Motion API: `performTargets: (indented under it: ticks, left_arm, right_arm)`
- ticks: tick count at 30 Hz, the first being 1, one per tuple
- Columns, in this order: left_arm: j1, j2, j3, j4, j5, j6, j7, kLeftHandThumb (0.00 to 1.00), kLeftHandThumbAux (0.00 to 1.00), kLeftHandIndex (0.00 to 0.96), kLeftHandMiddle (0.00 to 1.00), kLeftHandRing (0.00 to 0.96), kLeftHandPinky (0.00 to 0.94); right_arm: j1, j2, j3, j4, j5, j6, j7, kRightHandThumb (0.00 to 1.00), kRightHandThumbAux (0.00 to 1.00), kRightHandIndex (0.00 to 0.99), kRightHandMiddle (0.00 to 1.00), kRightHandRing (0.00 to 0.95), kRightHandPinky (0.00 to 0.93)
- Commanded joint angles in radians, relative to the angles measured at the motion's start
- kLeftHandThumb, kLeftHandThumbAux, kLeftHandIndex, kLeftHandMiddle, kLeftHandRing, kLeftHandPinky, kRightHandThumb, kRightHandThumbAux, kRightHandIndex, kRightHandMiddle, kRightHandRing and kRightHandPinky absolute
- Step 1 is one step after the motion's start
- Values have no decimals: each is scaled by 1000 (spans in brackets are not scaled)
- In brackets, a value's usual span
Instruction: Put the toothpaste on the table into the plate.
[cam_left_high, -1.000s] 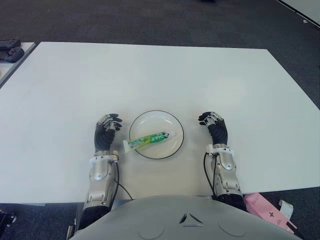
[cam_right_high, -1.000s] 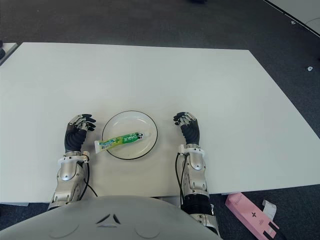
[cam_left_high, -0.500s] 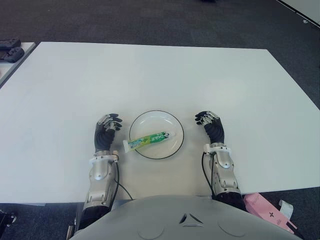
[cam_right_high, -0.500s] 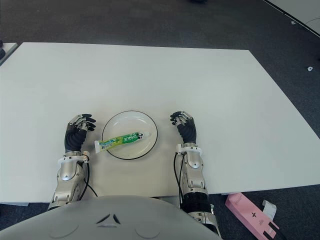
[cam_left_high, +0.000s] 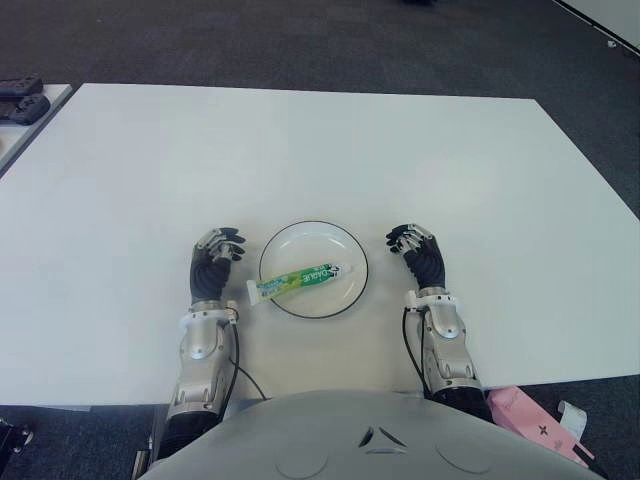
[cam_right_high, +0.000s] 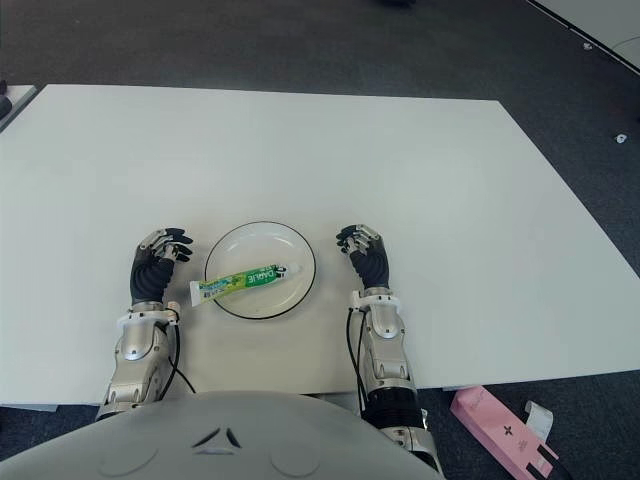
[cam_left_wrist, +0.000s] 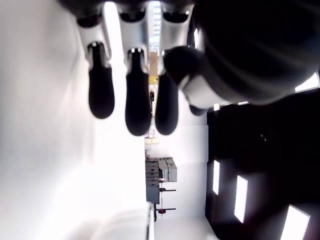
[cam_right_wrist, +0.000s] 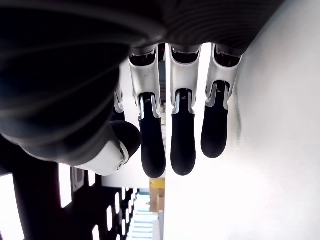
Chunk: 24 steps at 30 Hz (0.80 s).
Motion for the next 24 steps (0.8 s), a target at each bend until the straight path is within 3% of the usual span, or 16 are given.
performTargets:
  ticks: [1, 24]
  left_arm:
    - [16, 2, -9, 19, -2, 29, -20, 832, 681, 401, 485, 554, 539]
    - [21, 3, -15, 19, 6, 34, -23, 834, 678, 412, 479, 552, 538]
  right_arm:
    - [32, 3, 14, 13, -9, 26, 1, 712, 734, 431, 502, 490, 494]
    - [50, 12, 24, -6, -8, 37, -15, 714, 732, 430, 486, 471, 462]
